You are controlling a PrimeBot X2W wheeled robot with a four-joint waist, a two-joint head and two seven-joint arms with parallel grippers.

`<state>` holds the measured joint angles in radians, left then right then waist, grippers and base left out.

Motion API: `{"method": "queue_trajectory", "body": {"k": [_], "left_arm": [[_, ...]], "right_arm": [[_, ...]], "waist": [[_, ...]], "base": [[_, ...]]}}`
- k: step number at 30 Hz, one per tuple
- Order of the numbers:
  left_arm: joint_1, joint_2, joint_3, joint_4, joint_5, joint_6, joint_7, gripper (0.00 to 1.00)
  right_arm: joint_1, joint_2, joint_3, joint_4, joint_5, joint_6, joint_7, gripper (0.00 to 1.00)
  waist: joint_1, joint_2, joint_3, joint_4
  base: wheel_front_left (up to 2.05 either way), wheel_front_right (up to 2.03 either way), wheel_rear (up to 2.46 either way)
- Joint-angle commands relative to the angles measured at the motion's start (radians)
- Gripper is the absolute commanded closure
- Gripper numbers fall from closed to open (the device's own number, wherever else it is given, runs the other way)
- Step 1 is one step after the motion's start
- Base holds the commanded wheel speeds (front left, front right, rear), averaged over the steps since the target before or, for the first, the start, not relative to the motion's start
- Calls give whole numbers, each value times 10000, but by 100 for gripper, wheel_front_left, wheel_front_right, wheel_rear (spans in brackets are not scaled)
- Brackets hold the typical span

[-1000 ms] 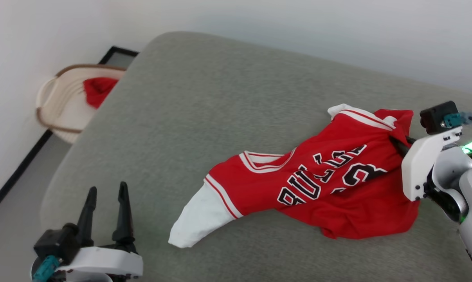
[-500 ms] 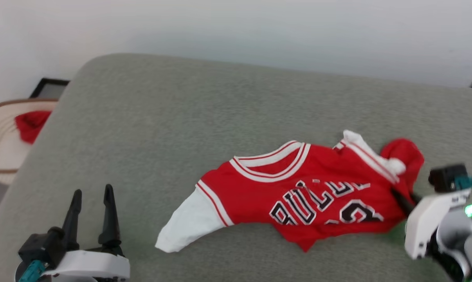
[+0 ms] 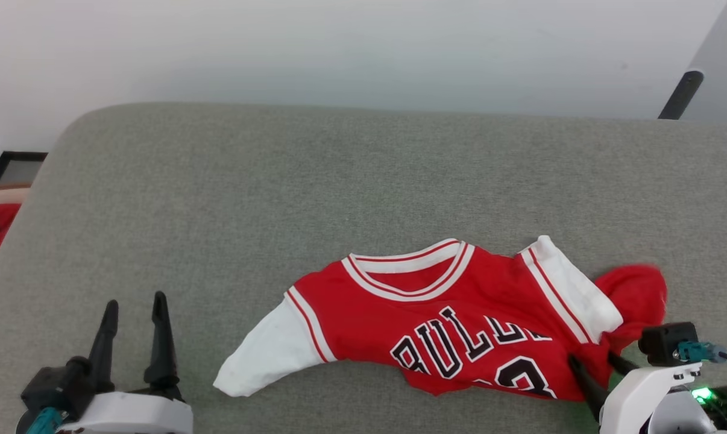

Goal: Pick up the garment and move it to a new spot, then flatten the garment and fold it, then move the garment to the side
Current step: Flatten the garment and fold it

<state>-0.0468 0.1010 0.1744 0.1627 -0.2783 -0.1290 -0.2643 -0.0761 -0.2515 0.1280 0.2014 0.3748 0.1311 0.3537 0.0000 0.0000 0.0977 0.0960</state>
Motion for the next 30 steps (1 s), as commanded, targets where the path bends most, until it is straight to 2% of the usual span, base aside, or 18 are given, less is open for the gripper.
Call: {"method": "queue_trajectory", "body": {"k": [1, 6, 13, 20, 30], "left_arm": [[71, 59, 55, -13, 56, -20, 10, 0], [204, 78, 140, -124, 84, -21, 10, 0], [293, 57, 26, -206, 26, -23, 10, 0], [128, 32, -277, -202, -5, -24, 10, 0], [-207, -23, -861, -195, -161, -24, 10, 0]], "right_arm": [[54, 42, -93, -268, -44, -6, 0, 0], [201, -49, -104, -1238, 58, -6, 206, 0], [-288, -654, -150, -2156, 5, -6, 782, 0], [-1137, -1331, 26, -1596, 404, -6, 1252, 0], [-2786, -2102, 712, 125, 1157, -6, 2021, 0]], "waist": [[0, 0, -51, -84], [0, 0, -191, -143], [0, 0, -339, 43], [0, 0, -264, 447], [0, 0, 310, 1189]], "base": [[0, 0, 0], [0, 0, 0], [0, 0, 0], [0, 0, 0], [0, 0, 0]]}}
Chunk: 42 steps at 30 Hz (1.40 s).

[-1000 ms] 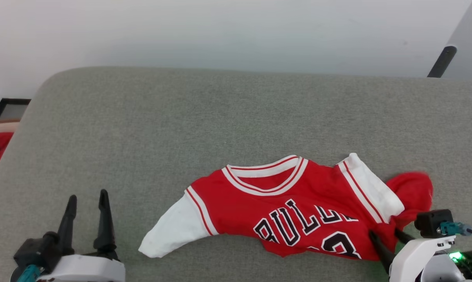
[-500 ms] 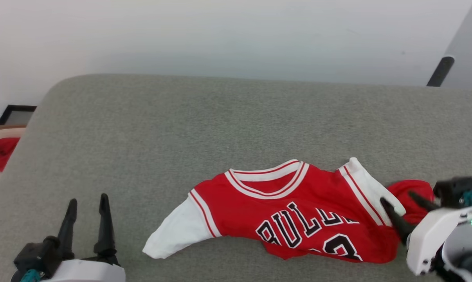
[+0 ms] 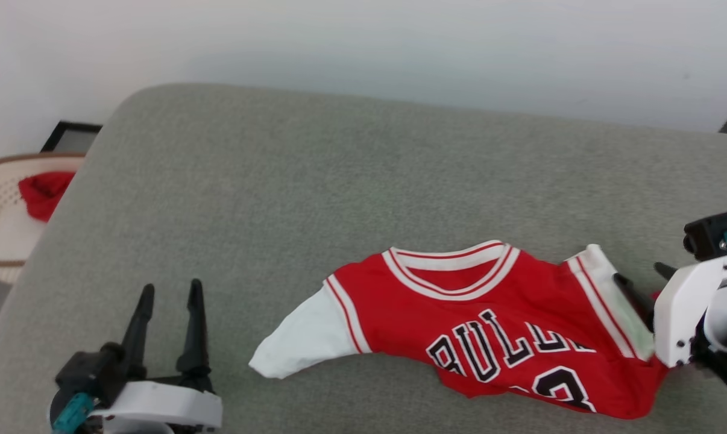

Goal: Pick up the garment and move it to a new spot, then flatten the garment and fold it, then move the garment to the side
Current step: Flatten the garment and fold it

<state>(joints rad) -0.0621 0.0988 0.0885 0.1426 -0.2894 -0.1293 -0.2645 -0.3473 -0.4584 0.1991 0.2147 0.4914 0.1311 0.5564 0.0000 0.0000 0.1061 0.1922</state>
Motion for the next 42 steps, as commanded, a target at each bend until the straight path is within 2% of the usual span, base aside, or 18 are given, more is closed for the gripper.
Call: {"method": "queue_trajectory", "body": {"k": [1, 7, 15, 16, 17, 18, 24, 29, 35, 42], "left_arm": [[-115, -15, -67, 18, -48, -20, 11, 0], [-402, -55, -368, 53, -125, -20, 11, 0], [-656, -124, -563, 133, -168, -20, 11, 0], [-670, -128, -558, 147, -181, -20, 11, 0], [-679, -135, -552, 165, -187, -20, 11, 0], [-690, -140, -553, 173, -188, -20, 11, 0], [-615, -108, -421, 224, -213, -20, 12, 0], [-573, -101, -333, 230, -217, -21, 12, 0], [-555, -73, -305, 224, -197, -21, 12, 0], [-526, -38, -340, 253, -196, -21, 12, 0]], "right_arm": [[-201, -119, 83, 163, 19, -6, 65, 0], [-863, -296, 436, 1230, 243, -6, 545, 0], [-1396, -201, 728, 2393, 542, -6, 1358, 0], [-1425, -177, 733, 2536, 584, -6, 1442, 28], [-1464, -169, 779, 2620, 578, -6, 1495, 72], [-1529, -171, 830, 2679, 586, -6, 1517, 100], [-1925, -362, 941, 2645, 701, -8, 1403, 100], [-2281, -604, 794, 2416, 677, -8, 866, 100], [-2509, -922, 289, 2523, 428, -8, 134, 100], [-2192, -1195, -378, 2904, 186, -8, -175, 100]], "waist": [[0, 0, 298, 309], [0, 0, 708, 723], [0, 0, 1061, 1031], [0, 0, 1074, 1042], [0, 0, 1085, 1051], [0, 0, 1093, 1058], [0, 0, 1035, 960], [0, 0, 918, 799], [0, 0, 784, 665], [0, 0, 730, 607]], "base": [[0, 0, 0], [0, 0, 0], [0, 0, 0], [0, 0, 0], [0, 0, 0], [0, 0, 0], [0, 0, 0], [0, 0, 0], [0, 0, 0], [0, 0, 0]]}}
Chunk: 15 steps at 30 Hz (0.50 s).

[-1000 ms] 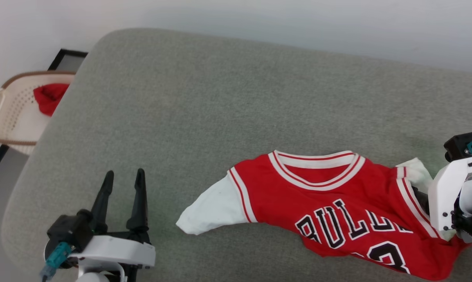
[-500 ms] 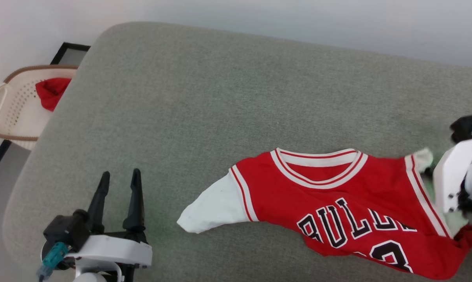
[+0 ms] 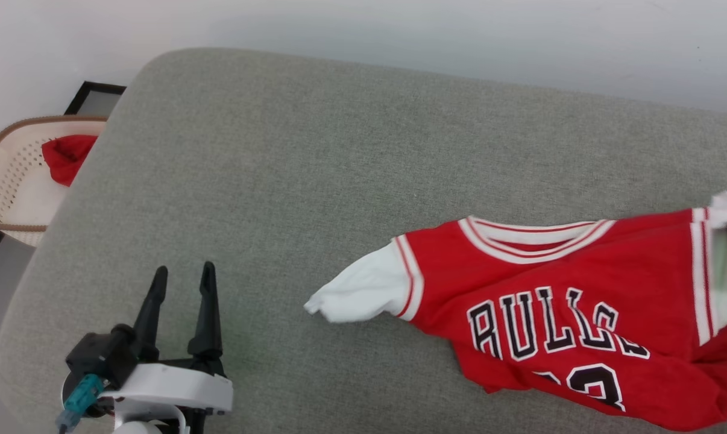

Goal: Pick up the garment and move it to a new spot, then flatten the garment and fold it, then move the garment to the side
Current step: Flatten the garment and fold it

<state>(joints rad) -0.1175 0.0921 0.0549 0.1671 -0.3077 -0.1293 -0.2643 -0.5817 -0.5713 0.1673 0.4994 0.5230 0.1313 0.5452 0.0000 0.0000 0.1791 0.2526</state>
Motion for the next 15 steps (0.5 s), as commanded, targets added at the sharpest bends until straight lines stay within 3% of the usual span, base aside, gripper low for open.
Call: {"method": "queue_trajectory", "body": {"k": [1, 7, 8, 9, 10, 12, 15], "left_arm": [[21, 38, -24, 10, -11, -21, 10, 0], [-77, 83, -118, 59, -35, -21, 10, 0], [-89, 86, -132, 74, -39, -21, 10, 0], [-90, 93, -148, 97, -35, -21, 10, 0], [-86, 106, -152, 117, -29, -21, 10, 0], [-78, 126, -166, 150, -30, -21, 10, 0], [-11, 172, -105, 189, -24, -21, 10, 0]], "right_arm": [[189, -96, -184, 152, -167, -10, -111, 100], [251, 23, -882, 1051, -548, -8, -370, 100], [260, 34, -908, 1188, -649, -10, -423, 73], [261, 56, -939, 1330, -709, -10, -470, 59], [245, 129, -984, 1478, -694, -10, -504, 52], [203, 162, -1013, 1705, -854, -10, -574, 0], [48, 296, -994, 1889, -894, -8, -641, 0]], "waist": [[0, 0, 6, 7], [0, 0, 33, 68], [0, 0, 29, 79], [0, 0, 17, 85], [0, 0, 2, 82], [0, 0, -35, 73], [0, 0, -126, -16]], "base": [[0, 0, 0], [0, 0, 0], [0, 0, 0], [0, 0, 0], [0, 0, 0], [0, 0, 0], [0, 0, 0]]}}
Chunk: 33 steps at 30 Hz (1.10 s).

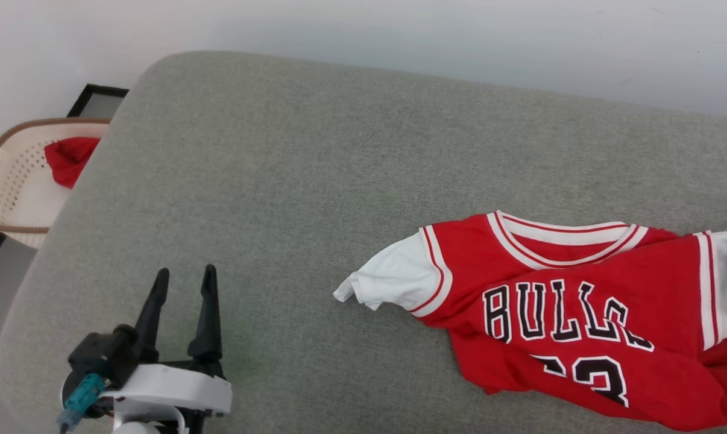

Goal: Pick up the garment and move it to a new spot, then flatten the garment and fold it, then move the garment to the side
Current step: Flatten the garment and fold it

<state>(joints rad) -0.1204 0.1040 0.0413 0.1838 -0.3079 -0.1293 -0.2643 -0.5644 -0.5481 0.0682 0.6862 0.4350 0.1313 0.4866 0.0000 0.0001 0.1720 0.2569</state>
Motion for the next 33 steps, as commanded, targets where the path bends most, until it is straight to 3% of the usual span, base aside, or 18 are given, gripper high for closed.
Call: {"method": "queue_trajectory", "body": {"k": [1, 11, 17, 26, 33], "left_arm": [[44, 71, 44, 30, -15, -21, 10, 0], [243, 337, 207, 15, 16, -21, 10, 0], [424, 554, 297, 66, -90, -21, 10, 0], [875, 925, 647, -107, -201, 45, 18, 0], [1098, 1183, 726, -396, -327, 79, 280, 0]], "right_arm": [[-177, 61, 34, 44, -27, -10, -57, 0], [38, 124, 286, -812, 102, -10, -472, 0], [739, 320, 285, -2142, 274, -8, -1162, 0], [2546, 1321, -95, -4565, -383, -10, -2750, 0], [3838, 2310, -567, -5746, -1167, -10, -3898, 0]], "waist": [[0, -1, -93, -103], [0, -1, -521, -664], [0, -1, -769, -1142], [0, -1, -1085, -2093], [0, -1, -1199, -2698]], "base": [[0, 0, 0], [0, 0, 0], [0, 0, 0], [0, 0, 0], [0, 0, 0]]}}
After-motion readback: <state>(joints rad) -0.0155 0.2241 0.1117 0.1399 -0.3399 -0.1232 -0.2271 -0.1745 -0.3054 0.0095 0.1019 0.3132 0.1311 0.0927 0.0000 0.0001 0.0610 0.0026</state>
